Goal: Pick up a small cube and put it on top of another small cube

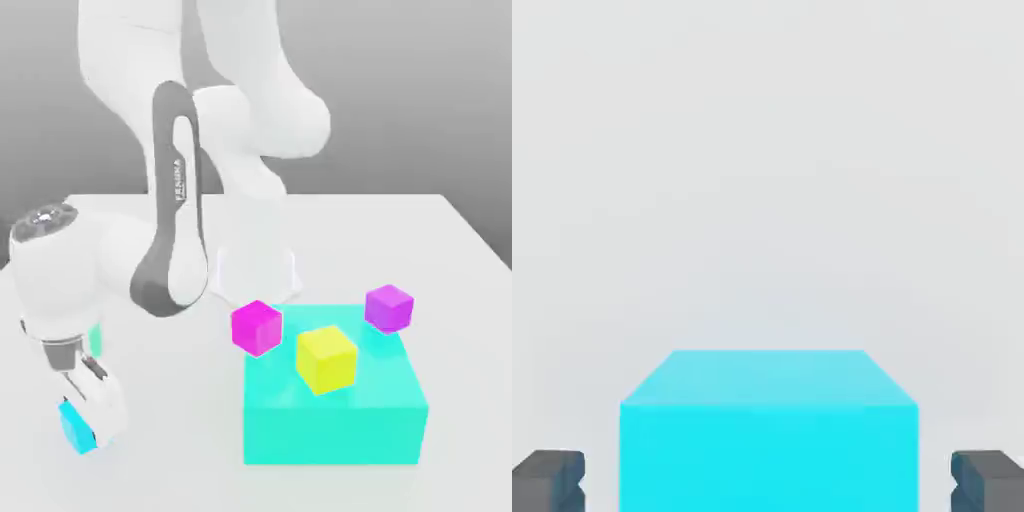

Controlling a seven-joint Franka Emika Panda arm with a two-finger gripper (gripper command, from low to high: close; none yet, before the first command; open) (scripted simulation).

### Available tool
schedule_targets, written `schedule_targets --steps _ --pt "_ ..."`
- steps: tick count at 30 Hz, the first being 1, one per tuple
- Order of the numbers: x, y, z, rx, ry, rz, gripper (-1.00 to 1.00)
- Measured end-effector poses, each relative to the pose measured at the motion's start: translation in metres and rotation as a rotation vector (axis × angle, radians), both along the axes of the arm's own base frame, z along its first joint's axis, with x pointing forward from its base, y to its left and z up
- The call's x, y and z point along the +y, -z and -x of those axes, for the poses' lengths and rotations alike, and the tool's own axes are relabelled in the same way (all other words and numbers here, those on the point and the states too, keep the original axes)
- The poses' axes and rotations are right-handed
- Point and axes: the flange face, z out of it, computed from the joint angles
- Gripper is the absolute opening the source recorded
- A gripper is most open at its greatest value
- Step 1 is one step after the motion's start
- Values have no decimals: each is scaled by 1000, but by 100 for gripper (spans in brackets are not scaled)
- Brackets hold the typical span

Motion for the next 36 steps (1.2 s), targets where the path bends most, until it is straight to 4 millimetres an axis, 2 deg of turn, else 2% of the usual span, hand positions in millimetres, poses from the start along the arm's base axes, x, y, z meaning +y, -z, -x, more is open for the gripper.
schedule_targets --steps 4,9,10,12,13,15,16,20,25,30,33,36 --pt "0 -1 0 0 0 0 -100" --pt "0 -51 0 -1 0 -1 -100" --pt "7 -62 -3 -3 -6 -4 -100" --pt "43 -83 -16 -13 -42 -19 -100" --pt "73 -93 -25 -18 -85 -27 -100" --pt "118 -112 -32 -23 -135 -42 -100" --pt "141 -121 -34 -25 -162 -48 -100" --pt "212 -154 -24 -27 -222 -65 -100" --pt "305 -186 12 -18 -332 -65 -100" --pt "379 -207 69 -6 -438 -39 -100" --pt "411 -212 107 -1 -492 -14 -100" --pt "419 -189 116 -1 -504 -5 -100"
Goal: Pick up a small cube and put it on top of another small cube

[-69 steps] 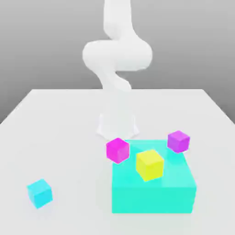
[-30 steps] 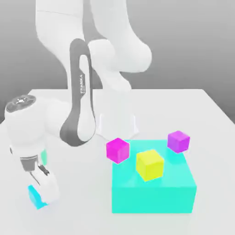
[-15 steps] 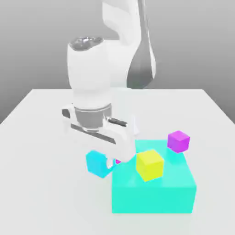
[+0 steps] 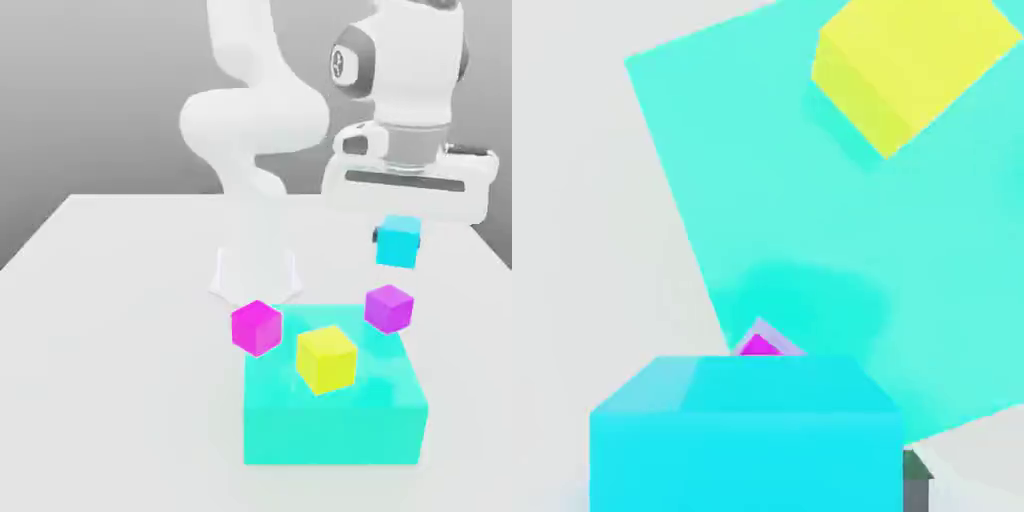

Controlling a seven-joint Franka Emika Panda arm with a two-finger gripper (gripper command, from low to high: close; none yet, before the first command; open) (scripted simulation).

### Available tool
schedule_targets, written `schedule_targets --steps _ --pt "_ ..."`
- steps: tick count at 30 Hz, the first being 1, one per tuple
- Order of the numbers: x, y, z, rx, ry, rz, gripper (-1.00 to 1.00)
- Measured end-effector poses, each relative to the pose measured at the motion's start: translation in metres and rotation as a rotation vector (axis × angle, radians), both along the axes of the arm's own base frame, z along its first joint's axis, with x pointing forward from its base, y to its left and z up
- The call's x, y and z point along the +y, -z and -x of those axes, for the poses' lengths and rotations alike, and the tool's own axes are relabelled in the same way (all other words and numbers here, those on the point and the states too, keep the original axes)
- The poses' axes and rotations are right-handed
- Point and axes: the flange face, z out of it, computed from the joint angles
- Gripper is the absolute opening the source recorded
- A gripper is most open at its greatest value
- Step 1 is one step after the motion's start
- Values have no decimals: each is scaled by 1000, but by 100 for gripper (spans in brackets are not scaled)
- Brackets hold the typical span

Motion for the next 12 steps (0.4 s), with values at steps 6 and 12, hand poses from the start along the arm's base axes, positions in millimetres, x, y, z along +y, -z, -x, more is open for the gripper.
schedule_targets --steps 6,12 --pt "0 37 3 -1 -2 2 100" --pt "1 30 2 0 -2 5 100"
